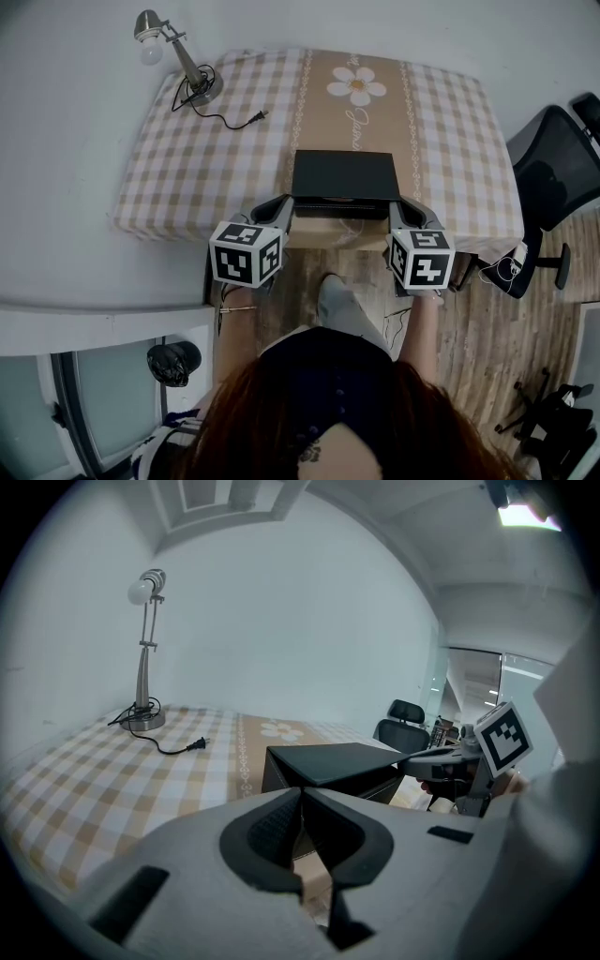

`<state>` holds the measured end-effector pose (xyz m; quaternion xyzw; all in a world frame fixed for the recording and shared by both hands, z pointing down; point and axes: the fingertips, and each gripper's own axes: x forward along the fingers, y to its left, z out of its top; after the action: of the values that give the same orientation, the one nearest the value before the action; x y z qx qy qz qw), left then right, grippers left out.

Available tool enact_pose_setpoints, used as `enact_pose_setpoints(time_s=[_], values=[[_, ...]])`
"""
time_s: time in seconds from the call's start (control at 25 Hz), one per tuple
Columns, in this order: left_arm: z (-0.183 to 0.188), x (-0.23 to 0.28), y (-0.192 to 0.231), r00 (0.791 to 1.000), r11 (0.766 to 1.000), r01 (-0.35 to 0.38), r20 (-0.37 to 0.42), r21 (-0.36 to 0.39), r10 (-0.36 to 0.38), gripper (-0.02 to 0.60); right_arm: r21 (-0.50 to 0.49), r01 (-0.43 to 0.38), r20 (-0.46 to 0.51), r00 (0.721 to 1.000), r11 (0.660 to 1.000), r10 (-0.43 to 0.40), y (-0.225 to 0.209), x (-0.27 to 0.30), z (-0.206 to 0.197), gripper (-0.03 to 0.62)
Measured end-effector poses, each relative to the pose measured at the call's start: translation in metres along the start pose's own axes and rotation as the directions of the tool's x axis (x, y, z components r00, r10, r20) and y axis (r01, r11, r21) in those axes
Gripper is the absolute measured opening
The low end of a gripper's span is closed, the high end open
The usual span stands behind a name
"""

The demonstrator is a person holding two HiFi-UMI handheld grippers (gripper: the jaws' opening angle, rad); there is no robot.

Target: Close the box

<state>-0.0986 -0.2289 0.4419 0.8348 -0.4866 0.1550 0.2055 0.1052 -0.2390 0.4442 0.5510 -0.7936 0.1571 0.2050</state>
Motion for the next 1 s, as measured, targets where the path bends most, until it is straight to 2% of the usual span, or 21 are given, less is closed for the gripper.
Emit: enact_pose_setpoints(time_s=[1.0], values=[[-0.012,-0.003,-0.009,1.000,1.000,0.018,-0.024,0.003,-0.018,0.029,0.003,0.011,-0.012,1.000,1.000,-0.011,0.003,-0.012,-0.013,0.017]])
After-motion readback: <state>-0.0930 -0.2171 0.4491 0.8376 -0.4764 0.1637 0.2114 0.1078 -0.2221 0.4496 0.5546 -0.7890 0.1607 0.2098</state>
